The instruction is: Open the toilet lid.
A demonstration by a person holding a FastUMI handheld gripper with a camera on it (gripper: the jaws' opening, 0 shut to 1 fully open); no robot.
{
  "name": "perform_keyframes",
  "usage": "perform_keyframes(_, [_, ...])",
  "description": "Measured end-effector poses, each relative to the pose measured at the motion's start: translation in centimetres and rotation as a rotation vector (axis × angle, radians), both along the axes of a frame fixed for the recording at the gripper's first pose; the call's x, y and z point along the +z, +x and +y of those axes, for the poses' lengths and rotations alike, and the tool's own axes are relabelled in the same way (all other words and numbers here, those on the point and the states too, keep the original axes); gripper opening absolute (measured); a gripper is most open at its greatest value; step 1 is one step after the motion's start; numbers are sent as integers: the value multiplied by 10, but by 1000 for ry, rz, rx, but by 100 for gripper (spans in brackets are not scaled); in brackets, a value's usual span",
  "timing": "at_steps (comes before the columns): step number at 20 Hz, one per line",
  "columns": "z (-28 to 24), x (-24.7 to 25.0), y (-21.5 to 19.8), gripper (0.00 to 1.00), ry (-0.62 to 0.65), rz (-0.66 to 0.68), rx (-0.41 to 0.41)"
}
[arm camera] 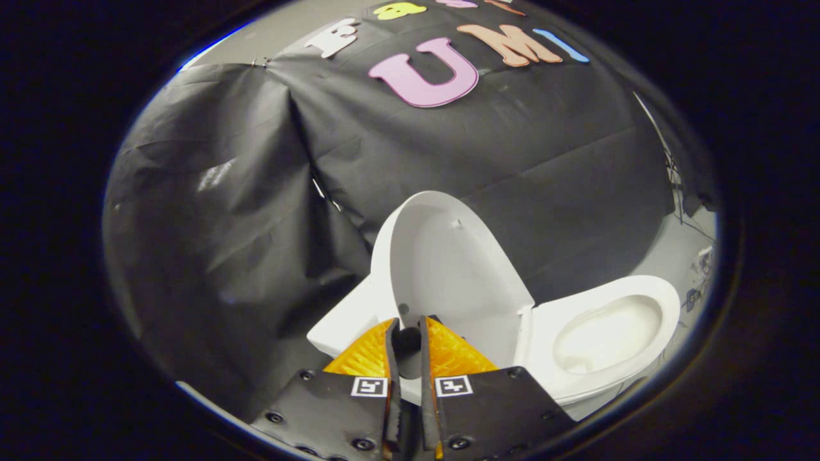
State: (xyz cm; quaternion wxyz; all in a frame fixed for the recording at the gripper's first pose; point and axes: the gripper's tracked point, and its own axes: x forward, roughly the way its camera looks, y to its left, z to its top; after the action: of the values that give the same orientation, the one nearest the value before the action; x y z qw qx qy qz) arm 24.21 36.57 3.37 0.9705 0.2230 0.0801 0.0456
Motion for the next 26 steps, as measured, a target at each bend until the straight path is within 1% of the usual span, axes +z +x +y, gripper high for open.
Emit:
perform_keyframes(2, [5, 1, 2, 13, 5, -1, 2])
perform_keyframes(5, [15, -2, 7, 13, -23, 8, 21])
perform_keyframes(10, [26, -1, 13, 13, -139, 17, 14])
perform_keyframes(12, [33, -3, 14, 14, -158, 13, 33])
perform_keyframes(14, [35, -4, 16, 24, -151, -2, 28])
perform_keyframes(17, [36, -5, 17, 24, -163, -20, 12])
perform_keyframes(18, [41, -7, 19, 24, -186, -19, 16])
perform_keyframes(21, [42, -6, 19, 30, -286, -26, 3])
perform_keyframes(23, [45, -13, 18, 32, -369, 11, 14])
perform_keyframes(24, [42, -10, 19, 34, -409, 6, 8])
perform_keyframes(25, [44, -16, 17, 35, -425, 19, 23])
perform_keyframes(26, [45, -16, 16, 43, -436, 46, 44])
